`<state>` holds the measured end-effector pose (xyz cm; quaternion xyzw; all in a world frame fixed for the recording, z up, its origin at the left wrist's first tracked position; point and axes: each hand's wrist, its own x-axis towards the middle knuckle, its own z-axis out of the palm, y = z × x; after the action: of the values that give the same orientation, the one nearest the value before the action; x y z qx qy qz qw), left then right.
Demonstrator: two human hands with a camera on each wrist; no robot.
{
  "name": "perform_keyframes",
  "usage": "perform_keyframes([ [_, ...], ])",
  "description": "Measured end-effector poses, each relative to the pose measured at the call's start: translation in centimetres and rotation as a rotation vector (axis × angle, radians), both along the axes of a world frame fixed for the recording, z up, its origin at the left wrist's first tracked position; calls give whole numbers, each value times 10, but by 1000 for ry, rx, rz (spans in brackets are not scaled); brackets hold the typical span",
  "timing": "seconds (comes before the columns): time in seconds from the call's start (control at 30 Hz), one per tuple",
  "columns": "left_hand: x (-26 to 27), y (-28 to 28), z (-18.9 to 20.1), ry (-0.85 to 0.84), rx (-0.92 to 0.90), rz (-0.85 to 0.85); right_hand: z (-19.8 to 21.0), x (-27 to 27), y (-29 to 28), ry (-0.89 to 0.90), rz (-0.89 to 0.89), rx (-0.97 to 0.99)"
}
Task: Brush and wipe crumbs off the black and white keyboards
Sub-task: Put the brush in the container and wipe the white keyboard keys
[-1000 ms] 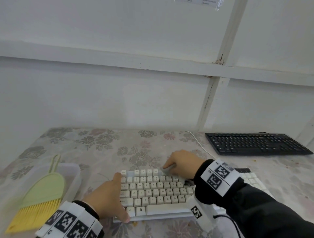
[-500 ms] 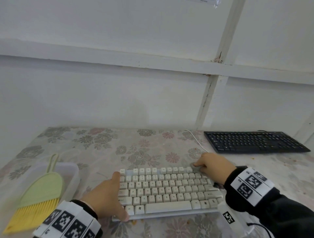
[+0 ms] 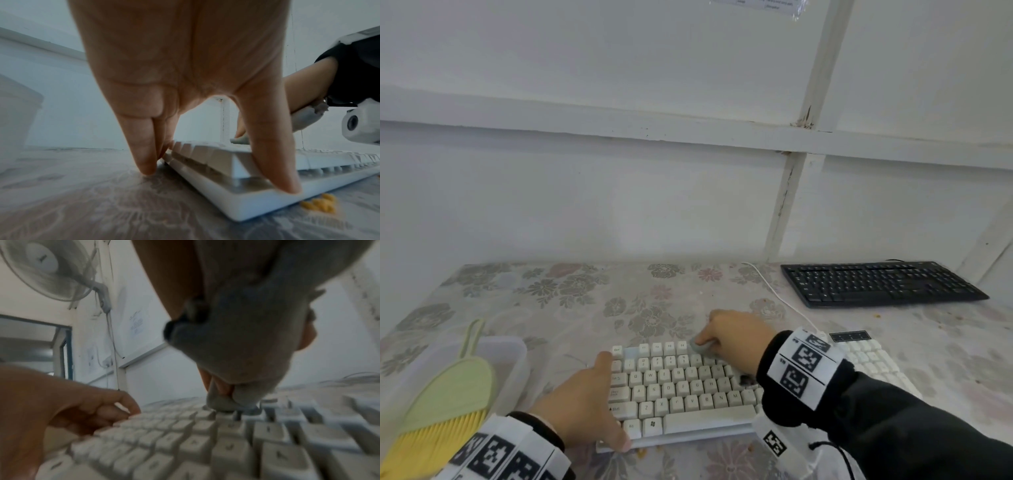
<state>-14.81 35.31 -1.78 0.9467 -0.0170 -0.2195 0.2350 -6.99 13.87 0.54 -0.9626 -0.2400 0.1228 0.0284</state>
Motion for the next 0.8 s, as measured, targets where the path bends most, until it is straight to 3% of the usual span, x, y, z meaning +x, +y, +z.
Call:
perform_keyframes([
  [0.1, 0, 0, -1, -7, 3, 0, 1, -2, -23, 1, -71, 14],
  [0.43, 1, 2, -3, -20, 4, -6, 24, 12, -108, 32, -377, -226],
  [0.63, 2, 2, -4, -16, 13, 4, 3, 2, -141, -111, -240, -164],
  [0.8, 2, 3, -6, -20, 28, 3, -4, 3, -165, -107, -323, -139],
])
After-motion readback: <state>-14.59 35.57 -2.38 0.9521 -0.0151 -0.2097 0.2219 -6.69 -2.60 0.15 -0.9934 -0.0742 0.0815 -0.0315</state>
